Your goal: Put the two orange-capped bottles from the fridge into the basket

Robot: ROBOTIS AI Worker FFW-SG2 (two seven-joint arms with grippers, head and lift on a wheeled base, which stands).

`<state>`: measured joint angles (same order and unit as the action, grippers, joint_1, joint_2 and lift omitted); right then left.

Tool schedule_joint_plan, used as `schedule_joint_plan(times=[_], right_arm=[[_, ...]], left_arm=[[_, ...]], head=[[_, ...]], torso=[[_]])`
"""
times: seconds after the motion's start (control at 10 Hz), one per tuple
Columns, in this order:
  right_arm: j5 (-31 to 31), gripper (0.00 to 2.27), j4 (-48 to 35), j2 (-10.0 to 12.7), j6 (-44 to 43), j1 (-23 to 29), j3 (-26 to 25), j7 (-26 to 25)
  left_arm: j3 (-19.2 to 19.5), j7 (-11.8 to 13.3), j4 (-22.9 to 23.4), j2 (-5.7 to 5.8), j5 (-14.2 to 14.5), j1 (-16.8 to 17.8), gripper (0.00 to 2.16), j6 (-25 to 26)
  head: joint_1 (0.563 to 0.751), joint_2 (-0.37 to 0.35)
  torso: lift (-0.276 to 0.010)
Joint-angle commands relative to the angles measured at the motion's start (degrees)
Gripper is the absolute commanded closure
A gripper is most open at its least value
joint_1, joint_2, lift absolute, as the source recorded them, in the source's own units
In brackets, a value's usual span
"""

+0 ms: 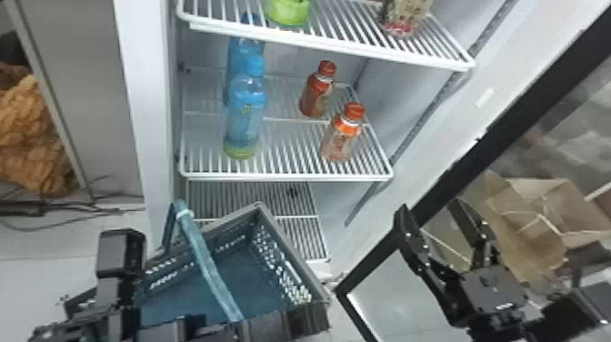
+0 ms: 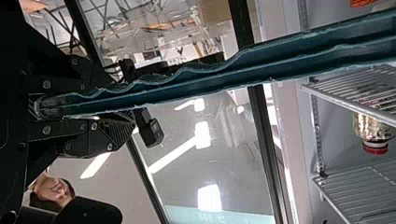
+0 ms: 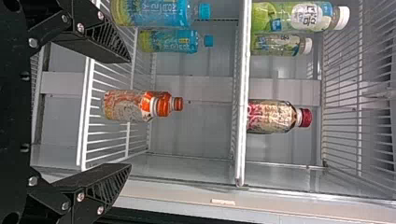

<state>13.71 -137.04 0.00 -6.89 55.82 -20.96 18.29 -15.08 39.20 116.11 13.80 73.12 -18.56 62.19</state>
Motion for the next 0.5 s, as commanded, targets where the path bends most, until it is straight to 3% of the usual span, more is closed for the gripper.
schedule_joint_plan(times=[0.0,0.4], right_arm=[[0.0,0.28,0.1,0.1,0.0,-0.1,0.0,0.0],[0.0,0.28,0.3,0.1,0.0,-0.3,0.3,-0.1]], left_arm=[[0.0,0.0,0.0,0.00,0.0,0.0,1.16,0.0],[0.0,0.0,0.0,0.00,0.0,0.1,1.16,0.0]], head=[[0.695,-0.350],[0.695,-0.350]], torso=[[-0.235],[-0.235]])
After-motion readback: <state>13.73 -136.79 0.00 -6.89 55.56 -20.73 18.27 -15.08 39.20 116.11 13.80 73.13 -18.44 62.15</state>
